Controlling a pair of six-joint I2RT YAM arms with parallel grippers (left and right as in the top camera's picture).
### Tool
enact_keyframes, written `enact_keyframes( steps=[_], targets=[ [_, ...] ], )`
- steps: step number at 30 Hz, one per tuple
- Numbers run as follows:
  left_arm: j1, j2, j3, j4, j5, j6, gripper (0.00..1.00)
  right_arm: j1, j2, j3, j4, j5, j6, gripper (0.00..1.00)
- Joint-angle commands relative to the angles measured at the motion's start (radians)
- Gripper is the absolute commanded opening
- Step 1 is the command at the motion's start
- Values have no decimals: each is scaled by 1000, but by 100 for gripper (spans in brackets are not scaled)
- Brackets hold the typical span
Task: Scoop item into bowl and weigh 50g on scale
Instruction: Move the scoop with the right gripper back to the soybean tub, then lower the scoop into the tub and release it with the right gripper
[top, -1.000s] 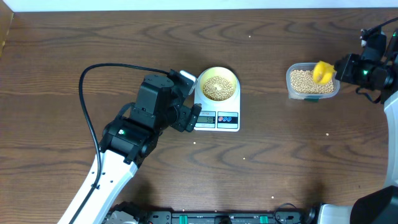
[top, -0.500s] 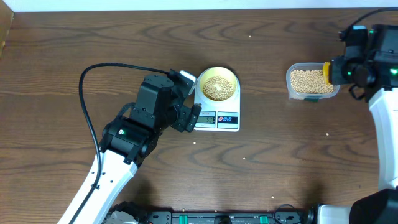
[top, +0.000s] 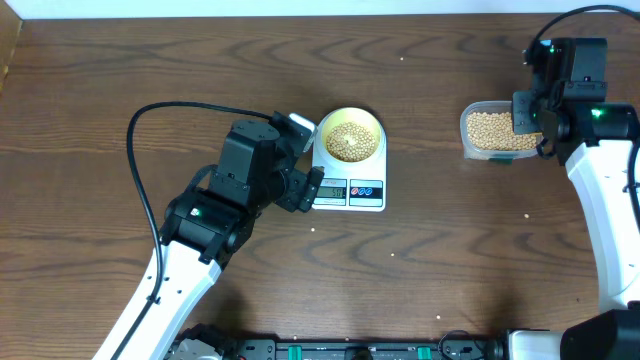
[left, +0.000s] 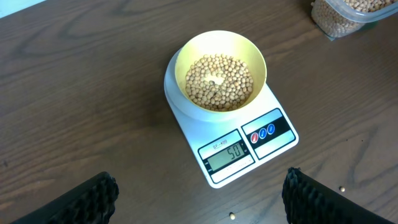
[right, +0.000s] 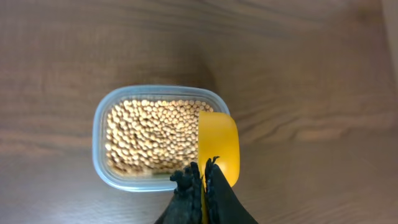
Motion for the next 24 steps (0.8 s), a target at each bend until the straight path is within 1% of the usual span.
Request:
enact_keyframes(
  steps=[1, 2, 4, 6, 10, 14, 18, 19, 20, 22, 24],
  targets=[
    [2, 2, -2, 1, 10, 3, 87, -16, -8, 0, 0, -7, 357, 1],
    [2, 2, -2, 1, 10, 3, 87, -22, -1, 0, 2, -42, 409, 1],
    [2, 2, -2, 1, 10, 3, 86, -27, 16, 0, 2, -87, 459, 1],
    [2, 2, -2, 1, 9, 3, 87, -28, 44, 0, 5, -90, 500, 1],
    [2, 2, -2, 1, 10, 3, 87, -28, 94, 0, 29, -90, 536, 1],
    [2, 2, -2, 1, 9, 3, 87, -28, 148, 0, 37, -90, 539, 1],
    [2, 2, -2, 1, 10, 3, 87, -28, 164, 0, 37, -90, 538, 1],
    [2, 2, -2, 1, 10, 3, 86, -28, 164, 0, 37, -90, 533, 3],
    [2, 2, -2, 1, 10, 3, 86, -29, 164, 0, 34, -85, 533, 7],
    [2, 2, -2, 1, 10, 3, 86, -29, 164, 0, 19, -79, 521, 22],
    [2, 2, -2, 1, 10, 3, 87, -29, 164, 0, -4, -78, 506, 41]
  ],
)
